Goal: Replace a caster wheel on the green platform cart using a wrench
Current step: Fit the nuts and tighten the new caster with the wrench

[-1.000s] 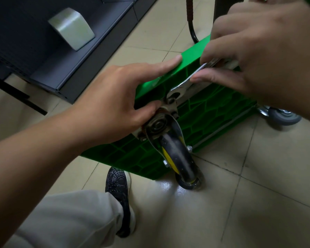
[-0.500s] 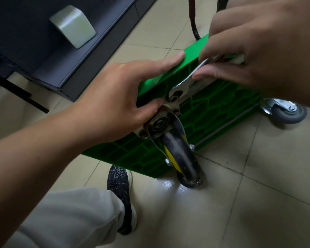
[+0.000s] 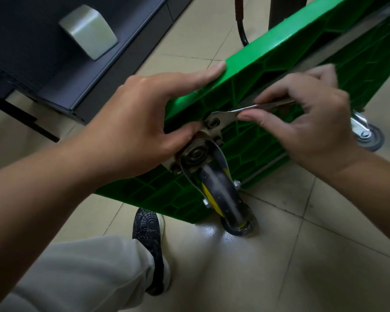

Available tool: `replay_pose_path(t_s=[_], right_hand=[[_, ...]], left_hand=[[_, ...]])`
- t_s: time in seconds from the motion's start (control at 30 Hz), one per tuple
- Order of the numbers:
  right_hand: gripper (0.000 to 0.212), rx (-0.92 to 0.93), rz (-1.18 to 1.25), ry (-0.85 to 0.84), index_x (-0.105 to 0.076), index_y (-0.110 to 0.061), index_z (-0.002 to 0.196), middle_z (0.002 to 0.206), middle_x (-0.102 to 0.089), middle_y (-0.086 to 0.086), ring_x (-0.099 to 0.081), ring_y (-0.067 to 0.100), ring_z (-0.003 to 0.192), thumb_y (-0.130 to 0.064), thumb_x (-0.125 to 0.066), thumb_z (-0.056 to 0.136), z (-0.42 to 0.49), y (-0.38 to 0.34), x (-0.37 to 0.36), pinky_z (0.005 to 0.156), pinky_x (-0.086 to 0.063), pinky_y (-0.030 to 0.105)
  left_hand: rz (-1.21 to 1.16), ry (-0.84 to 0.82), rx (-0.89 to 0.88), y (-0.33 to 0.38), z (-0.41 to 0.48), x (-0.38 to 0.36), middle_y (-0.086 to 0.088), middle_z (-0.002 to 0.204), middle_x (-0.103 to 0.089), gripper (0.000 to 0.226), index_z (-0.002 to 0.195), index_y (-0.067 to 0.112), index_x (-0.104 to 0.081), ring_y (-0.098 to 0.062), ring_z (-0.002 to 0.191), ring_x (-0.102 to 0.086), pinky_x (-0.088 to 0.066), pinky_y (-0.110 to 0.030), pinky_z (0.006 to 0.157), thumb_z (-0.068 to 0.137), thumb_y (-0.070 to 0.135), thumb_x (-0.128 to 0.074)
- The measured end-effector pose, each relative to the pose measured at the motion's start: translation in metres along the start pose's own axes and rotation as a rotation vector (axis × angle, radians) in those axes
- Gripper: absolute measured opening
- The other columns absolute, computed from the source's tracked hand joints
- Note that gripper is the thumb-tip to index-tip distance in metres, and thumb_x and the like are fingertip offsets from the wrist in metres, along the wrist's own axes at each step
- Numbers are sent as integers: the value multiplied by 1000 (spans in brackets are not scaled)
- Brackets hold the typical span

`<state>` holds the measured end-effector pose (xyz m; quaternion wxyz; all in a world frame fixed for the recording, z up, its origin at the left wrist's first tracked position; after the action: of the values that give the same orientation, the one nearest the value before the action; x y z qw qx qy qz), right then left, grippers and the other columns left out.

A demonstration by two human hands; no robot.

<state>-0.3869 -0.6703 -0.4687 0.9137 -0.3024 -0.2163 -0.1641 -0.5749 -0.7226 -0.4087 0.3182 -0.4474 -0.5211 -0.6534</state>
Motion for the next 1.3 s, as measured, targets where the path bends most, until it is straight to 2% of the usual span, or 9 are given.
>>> replay_pose_path(t_s=[0.17,0.4,0.57,0.67,0.77,0.83,0.97,1.07,1.3], right_hand=[[43,-183,103,12,-74,-12,88,86,-63,-14,-60,19,85,-55,-72,88,-8,21,-15,73,-51,41],[43,-478,417,-206,-68,-27,75,64,-67,-8,-65,8,58,-64,-57,92,-48,21,-71,53,-50,30],[54,-476,544,-398,-52,-29,61,53,-48,-15,-46,1,51,-69,-43,97,-54,14,-96,52,-33,15],[45,-452,520,-408,-58,-30,66,60,-60,-13,-55,4,56,-60,-46,97,-52,23,-89,55,-39,18],[38,-289,334,-374,-66,-23,78,65,-60,-2,-52,14,62,-52,-51,98,-48,32,-54,65,-42,33],[38,-83,49,-366,-69,-18,85,72,-64,-3,-50,13,67,-51,-54,97,-38,43,-20,76,-34,31],[38,153,-415,-437,-61,-28,91,76,-56,-7,-55,24,69,-61,-47,100,2,56,30,88,-32,44],[42,266,-514,-444,-57,-27,92,77,-49,-5,-57,29,72,-64,-41,101,29,27,34,89,-38,55],[57,312,-627,-492,-66,-19,84,74,-62,5,-59,28,68,-65,-36,99,48,-29,18,89,-38,48]], left_hand=[[7,-3,4,-1,0,0,20,146,-59,75,157,43,-39,-3,131,-58,-55,-42,104,94,21,-73],[24,9,-4,0,0,1,19,145,-59,75,157,42,-40,-2,133,-56,-54,-41,106,94,19,-74],[3,6,3,1,0,0,20,147,-58,76,157,43,-40,0,135,-55,-53,-38,108,94,18,-74],[1,4,-1,1,0,1,20,145,-59,75,157,42,-41,2,131,-57,-54,-37,106,93,20,-74],[-6,-3,-4,2,0,1,18,147,-58,74,157,41,-41,-2,133,-57,-52,-39,108,93,24,-72],[10,-6,-18,3,0,0,16,150,-56,73,158,39,-40,-5,137,-55,-50,-40,111,93,26,-71],[25,7,-18,2,0,0,11,148,-59,74,158,38,-41,-13,137,-56,-50,-44,109,94,21,-73],[17,4,-14,2,-1,-2,7,146,-61,74,158,37,-41,-15,135,-58,-50,-45,108,95,18,-74],[41,15,-27,3,0,0,7,144,-63,75,158,39,-40,-16,133,-59,-51,-46,103,94,20,-74]])
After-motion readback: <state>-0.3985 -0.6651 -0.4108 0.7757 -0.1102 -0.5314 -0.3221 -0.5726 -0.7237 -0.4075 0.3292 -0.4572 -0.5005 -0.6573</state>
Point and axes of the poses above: each hand's wrist, its own z-axis towards the middle knuckle, its own x-axis out of the back of the hand, y = z × x, the point moved 8 cm from there along z, towards the middle knuckle
